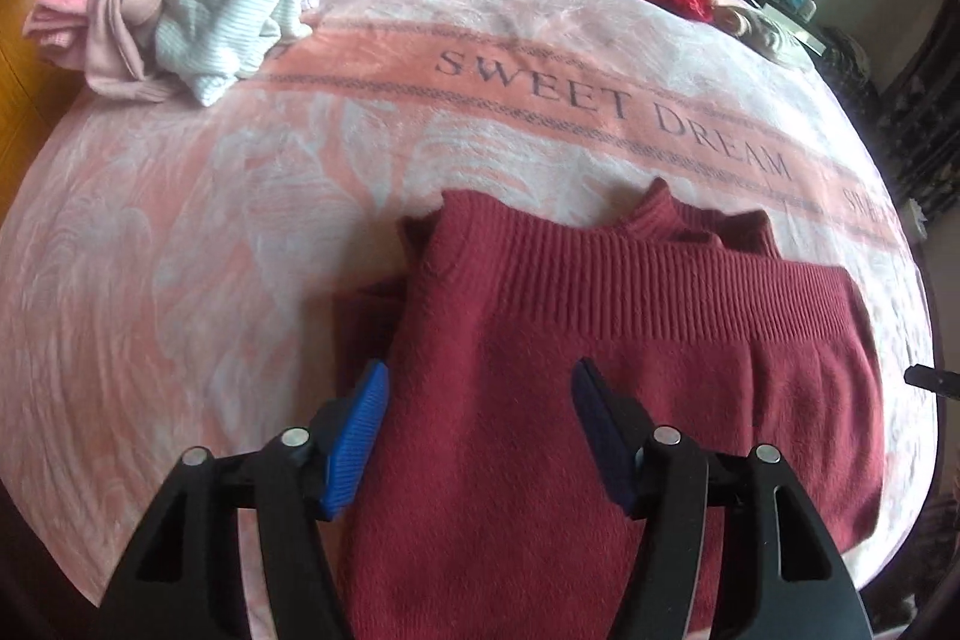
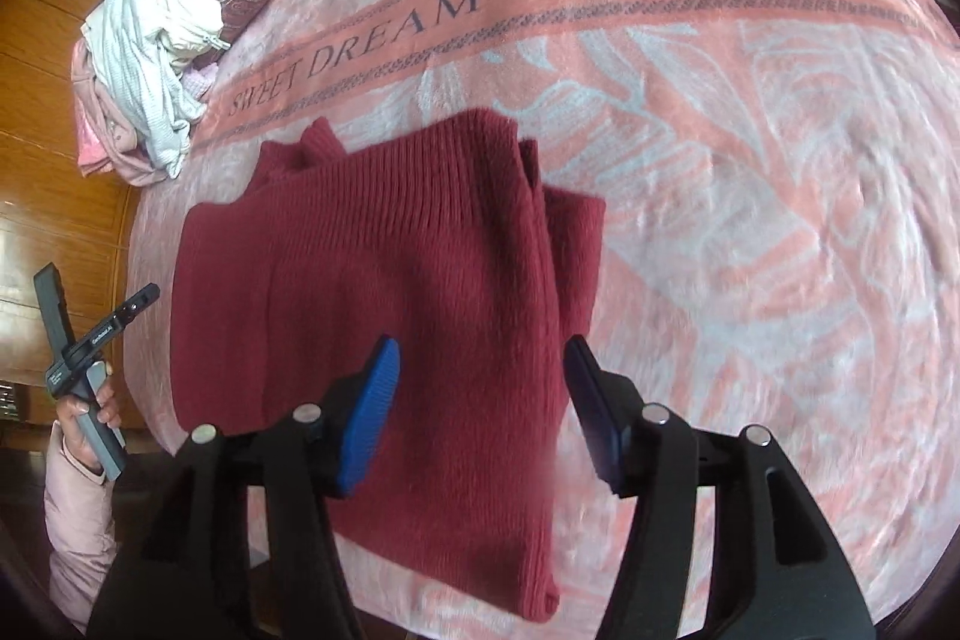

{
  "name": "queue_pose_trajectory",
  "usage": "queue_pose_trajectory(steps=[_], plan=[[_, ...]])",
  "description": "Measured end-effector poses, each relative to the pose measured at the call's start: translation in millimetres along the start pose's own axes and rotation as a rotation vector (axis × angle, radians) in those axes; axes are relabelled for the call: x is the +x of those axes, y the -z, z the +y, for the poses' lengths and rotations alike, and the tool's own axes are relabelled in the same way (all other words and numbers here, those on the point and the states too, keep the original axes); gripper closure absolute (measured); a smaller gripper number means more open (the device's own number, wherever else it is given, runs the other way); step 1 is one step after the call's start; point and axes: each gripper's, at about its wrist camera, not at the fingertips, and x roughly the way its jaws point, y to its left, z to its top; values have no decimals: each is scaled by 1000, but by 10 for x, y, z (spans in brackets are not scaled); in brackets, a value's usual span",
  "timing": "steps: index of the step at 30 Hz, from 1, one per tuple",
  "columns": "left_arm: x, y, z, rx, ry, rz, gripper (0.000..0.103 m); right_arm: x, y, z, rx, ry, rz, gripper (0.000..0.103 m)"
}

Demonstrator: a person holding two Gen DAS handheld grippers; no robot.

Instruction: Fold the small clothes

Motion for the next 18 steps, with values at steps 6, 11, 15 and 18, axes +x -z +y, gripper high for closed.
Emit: queue_pose_trajectory(steps=[6, 11, 15, 18], plan=[[42, 372, -287, 126, 17, 25, 39, 178, 337, -205, 36, -46, 86, 34], [209, 469, -340, 152, 16, 56, 39, 356, 337, -293, 41, -58, 129, 34], [383, 509, -275, 149, -7, 93, 39, 479, 333, -300, 35, -39, 162, 34], [472, 524, -209, 133, 8, 105, 38, 501, 335, -294, 28, -30, 166, 40]])
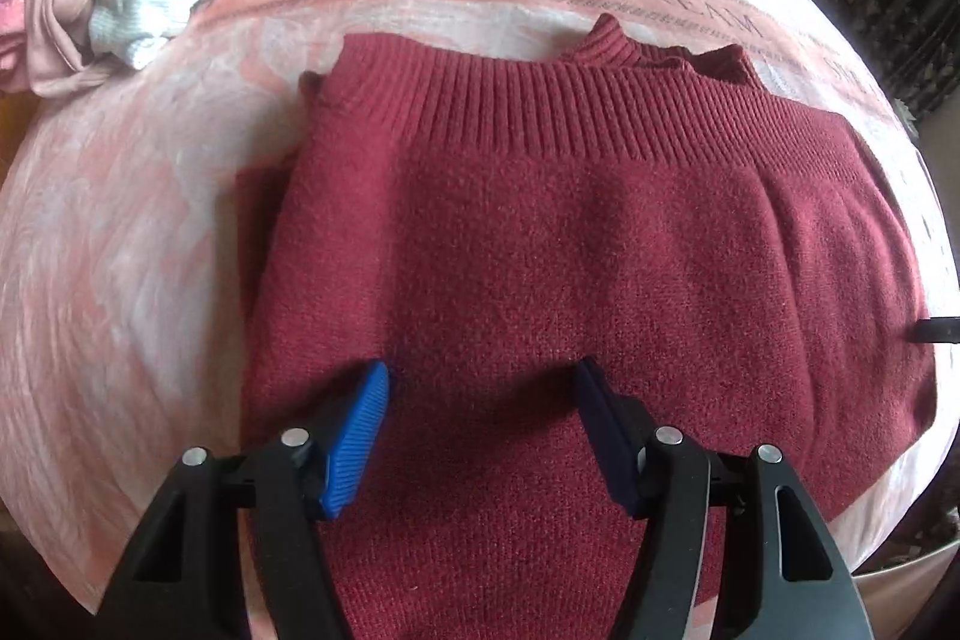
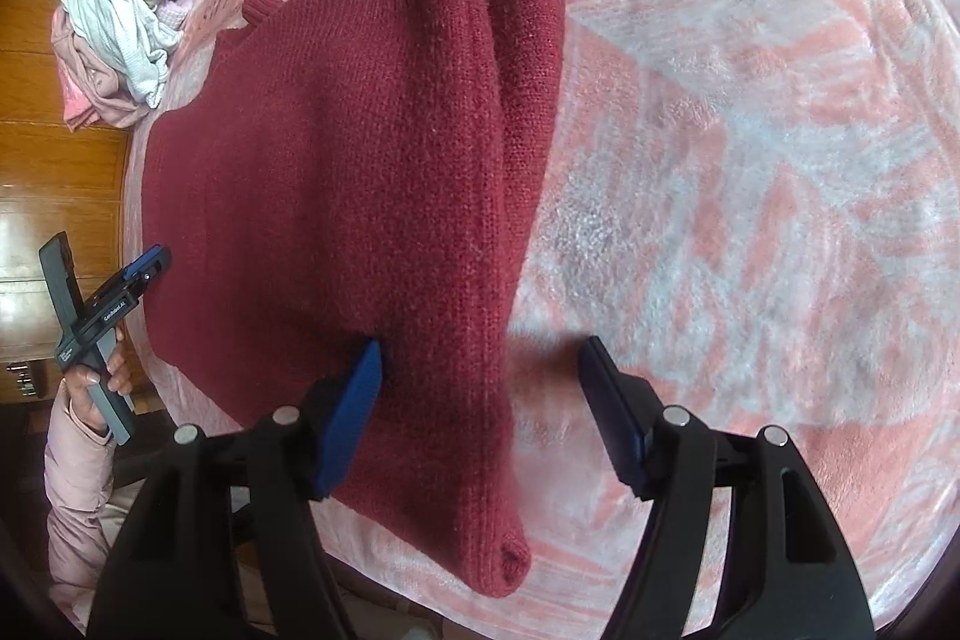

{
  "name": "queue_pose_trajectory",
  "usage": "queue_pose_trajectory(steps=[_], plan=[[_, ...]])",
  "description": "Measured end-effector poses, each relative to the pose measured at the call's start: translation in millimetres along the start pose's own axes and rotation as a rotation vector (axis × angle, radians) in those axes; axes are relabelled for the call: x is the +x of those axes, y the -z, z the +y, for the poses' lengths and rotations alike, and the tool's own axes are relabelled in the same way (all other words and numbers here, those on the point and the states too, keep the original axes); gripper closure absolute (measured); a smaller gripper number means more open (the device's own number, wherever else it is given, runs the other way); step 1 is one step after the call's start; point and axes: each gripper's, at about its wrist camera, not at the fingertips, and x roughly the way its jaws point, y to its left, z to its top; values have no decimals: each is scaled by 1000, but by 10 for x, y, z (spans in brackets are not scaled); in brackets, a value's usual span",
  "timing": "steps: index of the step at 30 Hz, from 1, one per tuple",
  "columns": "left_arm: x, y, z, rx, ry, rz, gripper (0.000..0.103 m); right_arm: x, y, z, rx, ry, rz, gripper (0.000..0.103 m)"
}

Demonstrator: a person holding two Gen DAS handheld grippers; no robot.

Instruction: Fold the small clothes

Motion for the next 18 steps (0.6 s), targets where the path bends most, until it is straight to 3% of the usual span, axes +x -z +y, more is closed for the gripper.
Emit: queue_pose_trajectory(steps=[3, 6, 18], plan=[[34, 6, 8, -3, 8, 3, 36, 38, 2, 10, -2, 0, 3, 50], [67, 28, -3, -8, 3, -4, 35, 104, -1, 48, 0, -20, 16, 73], [112, 73, -8, -5, 12, -23, 32, 162, -11, 157, 30, 54, 3, 79]])
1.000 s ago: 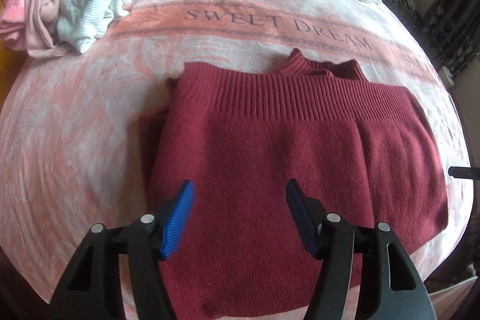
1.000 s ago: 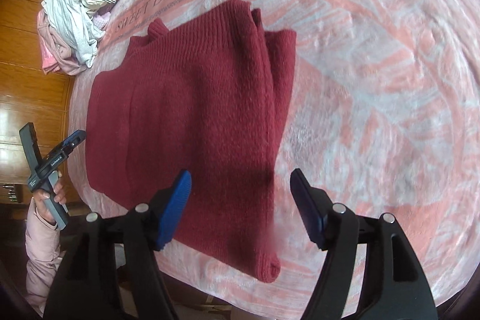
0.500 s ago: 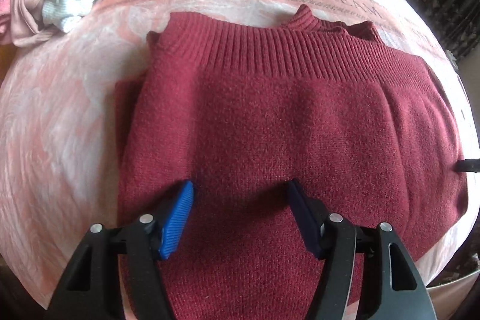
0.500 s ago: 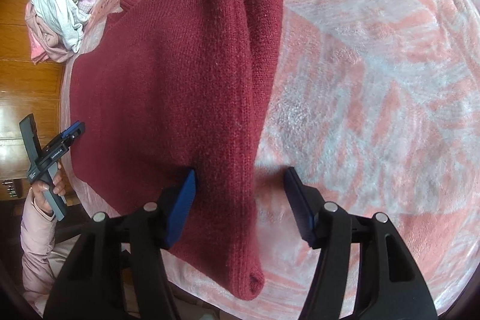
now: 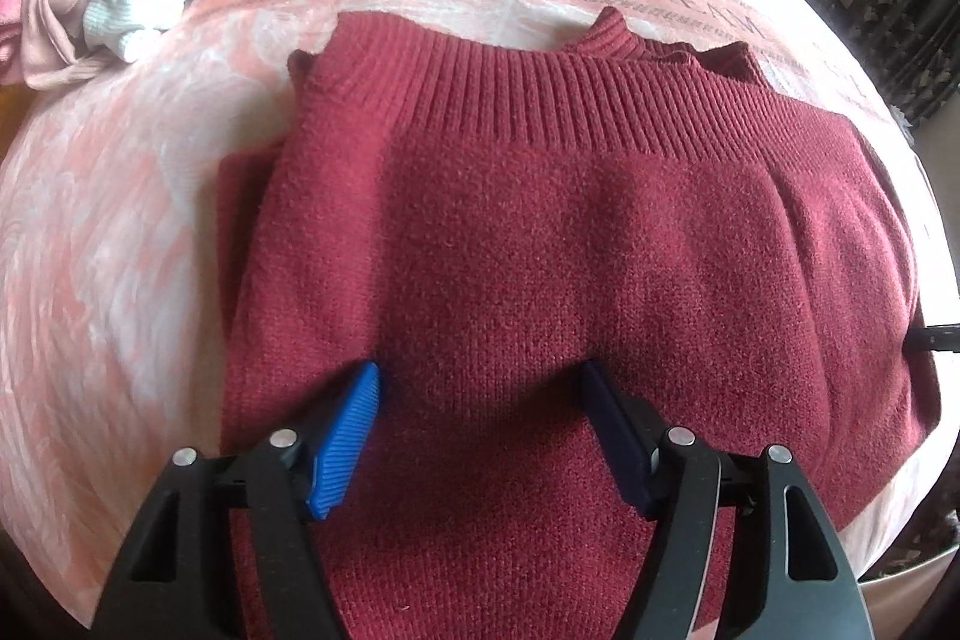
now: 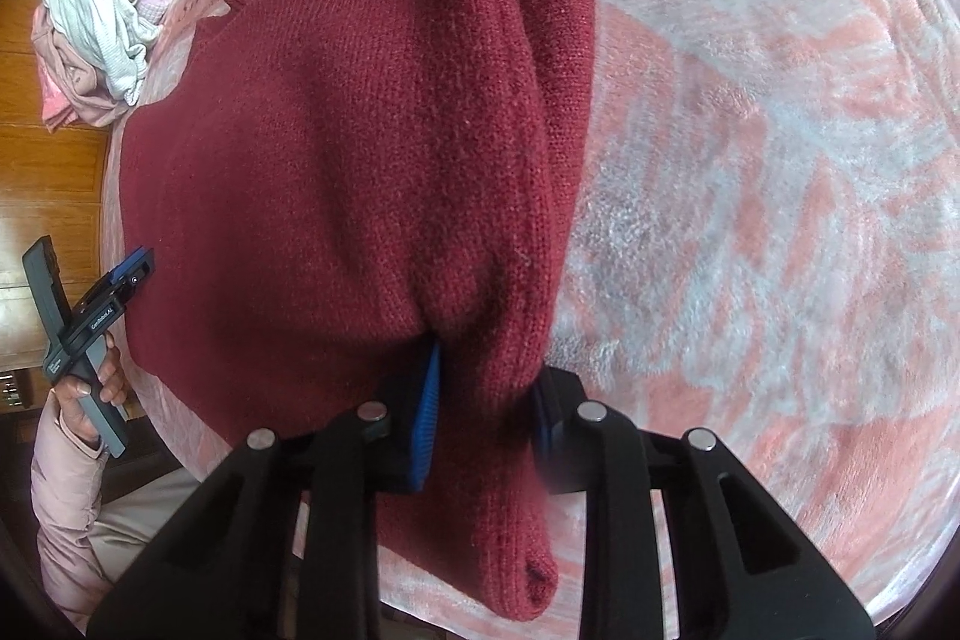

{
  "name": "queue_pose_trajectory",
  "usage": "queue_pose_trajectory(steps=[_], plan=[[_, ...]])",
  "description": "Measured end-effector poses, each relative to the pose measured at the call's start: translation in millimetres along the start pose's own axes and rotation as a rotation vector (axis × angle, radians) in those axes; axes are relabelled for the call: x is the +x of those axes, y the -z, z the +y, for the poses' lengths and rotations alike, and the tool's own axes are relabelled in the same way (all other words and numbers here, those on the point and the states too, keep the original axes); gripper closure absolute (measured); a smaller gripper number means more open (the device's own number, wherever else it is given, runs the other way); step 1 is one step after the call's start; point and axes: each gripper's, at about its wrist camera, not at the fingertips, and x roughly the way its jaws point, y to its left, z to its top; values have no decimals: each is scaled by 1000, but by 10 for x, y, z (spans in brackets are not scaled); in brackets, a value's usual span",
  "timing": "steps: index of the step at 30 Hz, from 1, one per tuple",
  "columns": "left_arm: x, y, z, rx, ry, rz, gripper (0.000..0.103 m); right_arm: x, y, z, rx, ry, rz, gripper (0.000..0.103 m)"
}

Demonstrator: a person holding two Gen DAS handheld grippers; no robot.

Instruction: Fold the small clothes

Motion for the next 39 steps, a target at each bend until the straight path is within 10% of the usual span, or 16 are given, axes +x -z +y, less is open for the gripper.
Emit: queue_pose_trajectory(steps=[12, 20, 39], plan=[[-59, -44, 0, 22, 21, 4, 32, -122, 16, 230, 10, 56, -26, 83], [-331, -201, 313, -92, 133, -17, 27, -588, 61, 444, 92, -153, -136, 87], [-494, -198, 739, -175, 162, -37, 27, 141, -97, 2342, -262, -56, -32, 95]])
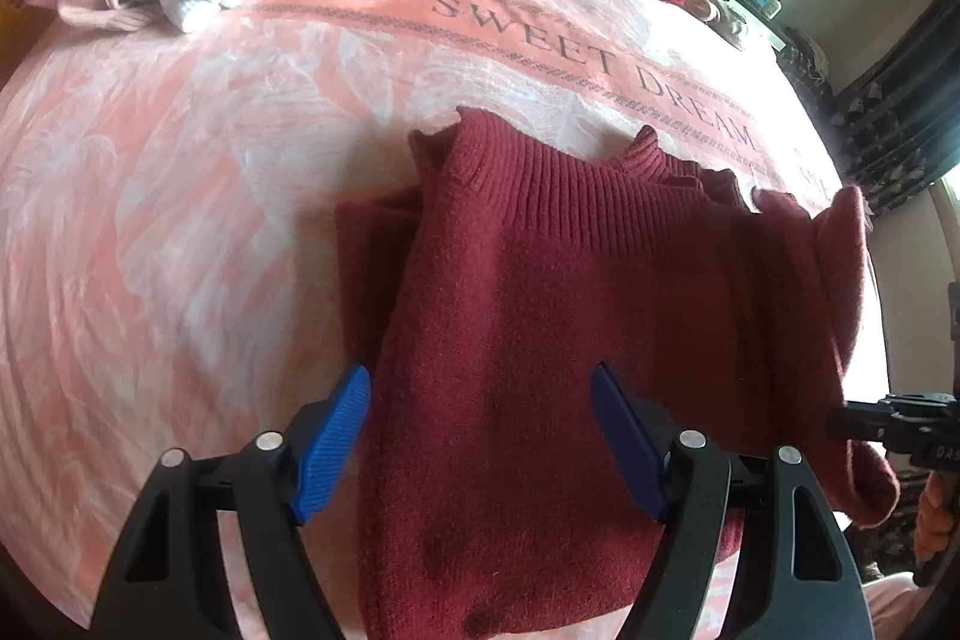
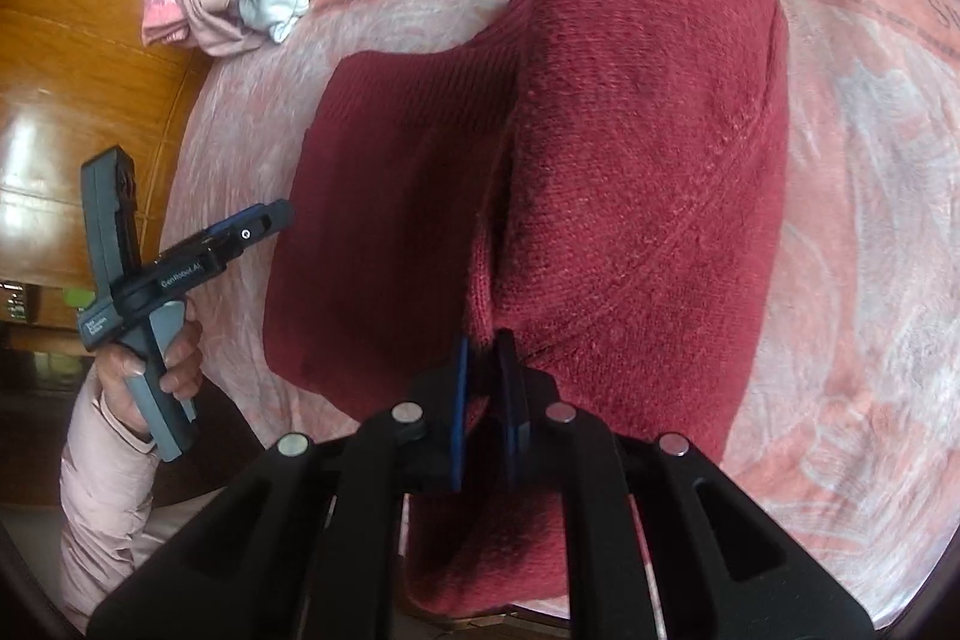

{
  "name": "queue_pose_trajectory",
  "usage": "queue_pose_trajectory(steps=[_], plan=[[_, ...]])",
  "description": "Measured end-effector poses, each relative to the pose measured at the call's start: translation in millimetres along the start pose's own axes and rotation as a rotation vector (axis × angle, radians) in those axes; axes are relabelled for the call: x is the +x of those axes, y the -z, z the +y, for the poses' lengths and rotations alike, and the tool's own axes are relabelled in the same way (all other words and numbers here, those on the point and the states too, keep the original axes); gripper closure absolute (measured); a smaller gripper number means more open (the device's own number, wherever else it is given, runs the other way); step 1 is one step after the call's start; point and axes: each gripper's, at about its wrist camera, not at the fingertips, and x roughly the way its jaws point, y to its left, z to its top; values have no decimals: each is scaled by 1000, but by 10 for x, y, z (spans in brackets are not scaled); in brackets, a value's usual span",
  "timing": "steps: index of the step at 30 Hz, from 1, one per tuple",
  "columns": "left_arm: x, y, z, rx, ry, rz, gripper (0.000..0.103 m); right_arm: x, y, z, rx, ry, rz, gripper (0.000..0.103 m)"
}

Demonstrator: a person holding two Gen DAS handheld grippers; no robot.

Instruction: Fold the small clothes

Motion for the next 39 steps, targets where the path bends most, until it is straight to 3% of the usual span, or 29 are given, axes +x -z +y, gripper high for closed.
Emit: queue_pose_trajectory(steps=[3, 5, 7, 10, 14, 18, 24, 31, 33, 39], plan=[[-9, 13, 42, -22, 15, 7, 27, 276, 28, 63, -8, -12, 71, 99], [-34, 5, 13, -26, 30, 3, 27, 389, 78, 106, -45, 26, 99, 93], [-46, 0, -49, -26, 53, 1, 27, 368, 105, 136, -62, 1, 116, 84], [-69, 9, -228, -12, 102, 1, 27, 105, 124, 142, -85, -25, 67, 81], [-23, 38, -610, 48, 160, 29, 27, -378, 210, -100, -53, 3, -20, 63], [118, 37, -1022, 100, 189, 60, 25, -692, 266, -524, 62, -75, -95, 64], [539, 34, -1492, 118, 209, 146, 23, -871, 361, -1150, 217, -138, -129, 66], [743, 79, -1684, 136, 193, 172, 23, -1287, 569, -1829, 383, -85, -211, 52], [733, 84, -1703, 148, 193, 165, 23, -1246, 621, -2055, 464, -46, -219, 39], [702, 78, -1708, 154, 211, 160, 23, -728, 569, -2383, 575, -166, -115, 41]])
